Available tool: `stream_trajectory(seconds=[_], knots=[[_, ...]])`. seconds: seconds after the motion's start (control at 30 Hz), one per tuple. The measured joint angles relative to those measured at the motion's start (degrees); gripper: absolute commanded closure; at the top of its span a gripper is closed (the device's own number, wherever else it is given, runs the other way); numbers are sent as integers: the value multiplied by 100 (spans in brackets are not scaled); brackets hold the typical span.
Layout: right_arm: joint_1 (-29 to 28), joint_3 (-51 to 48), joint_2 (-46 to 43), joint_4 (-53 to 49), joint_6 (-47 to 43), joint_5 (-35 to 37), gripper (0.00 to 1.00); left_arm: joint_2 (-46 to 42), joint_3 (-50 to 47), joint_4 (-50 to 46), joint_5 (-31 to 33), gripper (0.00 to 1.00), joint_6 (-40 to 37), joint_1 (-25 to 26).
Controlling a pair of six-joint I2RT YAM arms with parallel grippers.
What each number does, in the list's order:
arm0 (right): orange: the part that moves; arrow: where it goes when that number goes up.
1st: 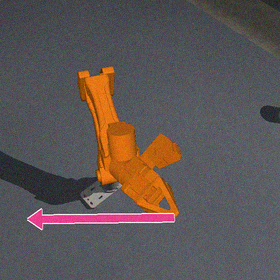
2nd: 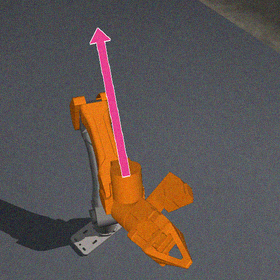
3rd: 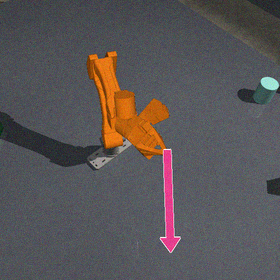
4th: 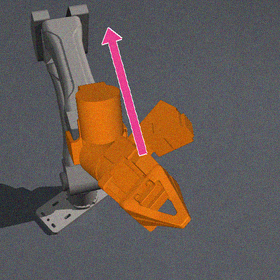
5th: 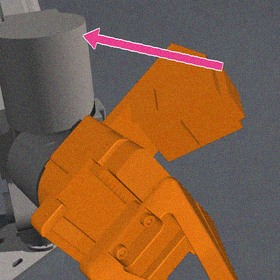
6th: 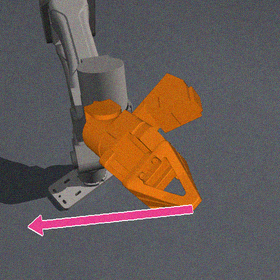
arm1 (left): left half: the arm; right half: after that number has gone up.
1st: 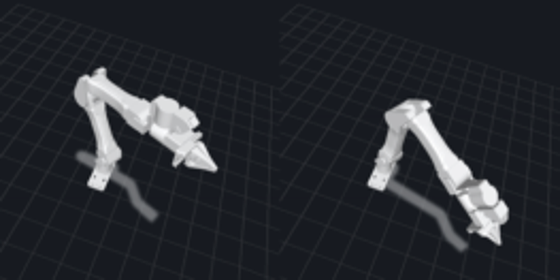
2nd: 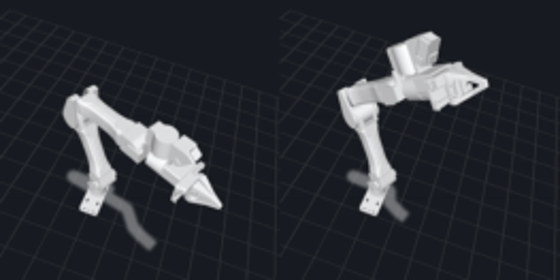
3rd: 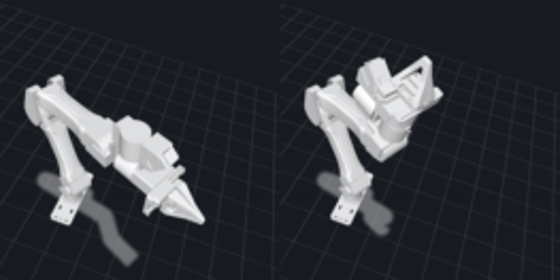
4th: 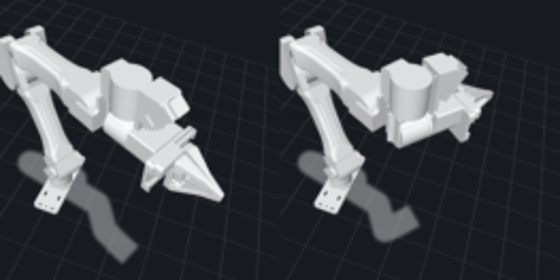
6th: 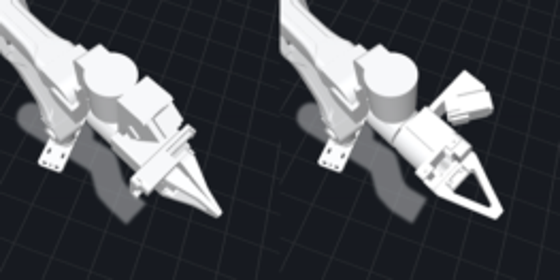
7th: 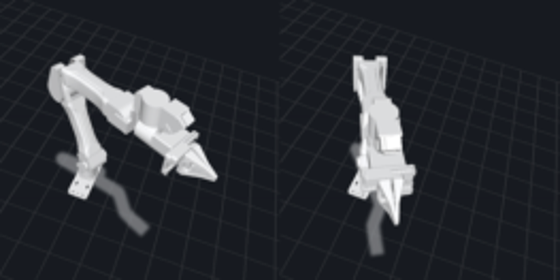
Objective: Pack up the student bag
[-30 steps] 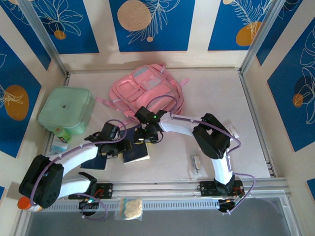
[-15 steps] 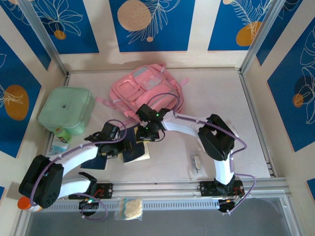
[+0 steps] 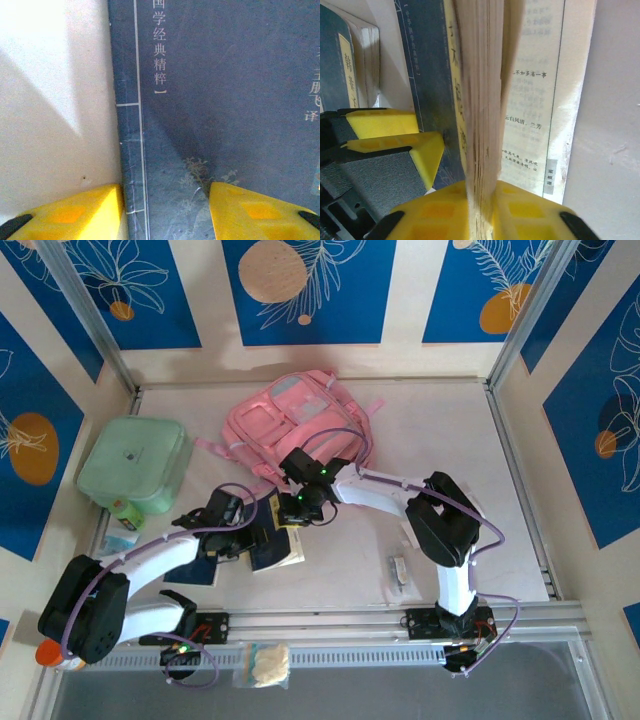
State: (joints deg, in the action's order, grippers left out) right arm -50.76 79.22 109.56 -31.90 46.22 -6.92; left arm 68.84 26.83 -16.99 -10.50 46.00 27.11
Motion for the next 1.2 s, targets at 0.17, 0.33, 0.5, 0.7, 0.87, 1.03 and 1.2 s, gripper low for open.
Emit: stream_trajectory(seconds=[0.17,0.33,0.5,0.7,0.87,1.03,1.2], knots=[[22,-46,-31,57,-31,-48,99,-63,0,-42,2,47,-2,0],[20,-83,-142,173,-33,-173,100,-343,76,-527,101,40,-70,-7],[31,-382,-732,321,31,-289,100,-1010,579,-1268,225,34,-328,-249],[175,-511,-1521,444,70,-522,100,-1672,1132,-1696,-98,27,-501,-964],[581,-597,-2218,586,72,-846,100,-1871,1410,-1700,-796,23,-393,-1351],[1108,-597,-2583,787,70,-1274,100,-2028,1279,-686,-1665,23,168,-1388],[1515,-601,-2614,1054,74,-1720,100,-1985,1080,374,-2190,22,730,-1353]])
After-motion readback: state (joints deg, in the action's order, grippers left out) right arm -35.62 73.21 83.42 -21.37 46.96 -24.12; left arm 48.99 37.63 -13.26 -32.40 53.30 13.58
